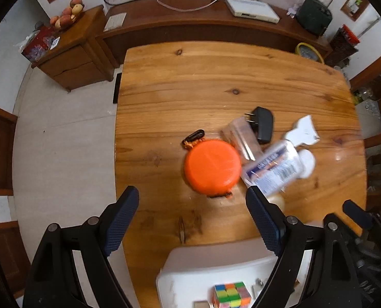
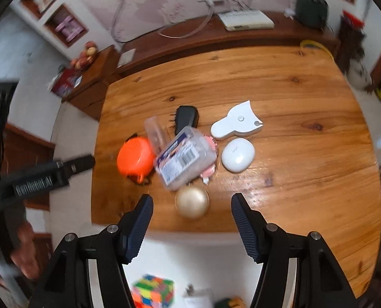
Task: Organize rigid objects
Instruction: 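Grasp the orange round case with the left tool while the right tool grasps the clear plastic box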
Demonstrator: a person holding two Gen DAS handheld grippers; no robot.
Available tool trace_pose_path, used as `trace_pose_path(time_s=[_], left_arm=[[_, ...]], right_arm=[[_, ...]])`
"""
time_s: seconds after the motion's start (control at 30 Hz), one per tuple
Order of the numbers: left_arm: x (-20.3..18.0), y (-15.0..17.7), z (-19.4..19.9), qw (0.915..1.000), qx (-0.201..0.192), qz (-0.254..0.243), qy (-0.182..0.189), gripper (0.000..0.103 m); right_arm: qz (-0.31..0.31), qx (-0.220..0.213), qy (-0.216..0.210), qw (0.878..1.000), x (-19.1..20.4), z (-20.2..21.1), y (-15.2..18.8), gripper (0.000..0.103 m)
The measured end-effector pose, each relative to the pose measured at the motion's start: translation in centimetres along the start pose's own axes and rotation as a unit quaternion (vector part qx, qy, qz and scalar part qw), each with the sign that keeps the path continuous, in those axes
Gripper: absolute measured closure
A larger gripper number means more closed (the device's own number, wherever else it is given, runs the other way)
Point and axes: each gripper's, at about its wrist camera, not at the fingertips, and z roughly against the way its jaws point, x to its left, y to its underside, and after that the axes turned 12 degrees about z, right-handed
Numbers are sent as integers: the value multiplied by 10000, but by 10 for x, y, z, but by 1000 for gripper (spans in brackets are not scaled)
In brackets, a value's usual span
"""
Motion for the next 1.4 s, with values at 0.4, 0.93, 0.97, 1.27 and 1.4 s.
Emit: trace_pose_path(time_s=[0.4, 0.93, 0.97, 1.27, 1.4], left_arm=[[-7, -11, -53, 9997, 238, -14, -111, 16], [5, -20, -72, 9997, 239, 62, 34, 13], [5, -20, -72, 9997, 235, 61, 54, 13], [0, -22, -80, 9984, 437, 113, 329, 10], [-5, -22, -89, 9974, 599, 66, 404, 9]], right_arm=[[-2488, 499, -578, 9655, -34, -74, -36, 39], [-2575, 996, 767, 9581, -10, -120, -61, 33], [-2576, 997, 814, 9576, -9, -122, -62, 33], [-2409, 813, 811, 9637, -6, -123, -60, 35], [-2283, 717, 630, 9689, -11, -113, -51, 35]])
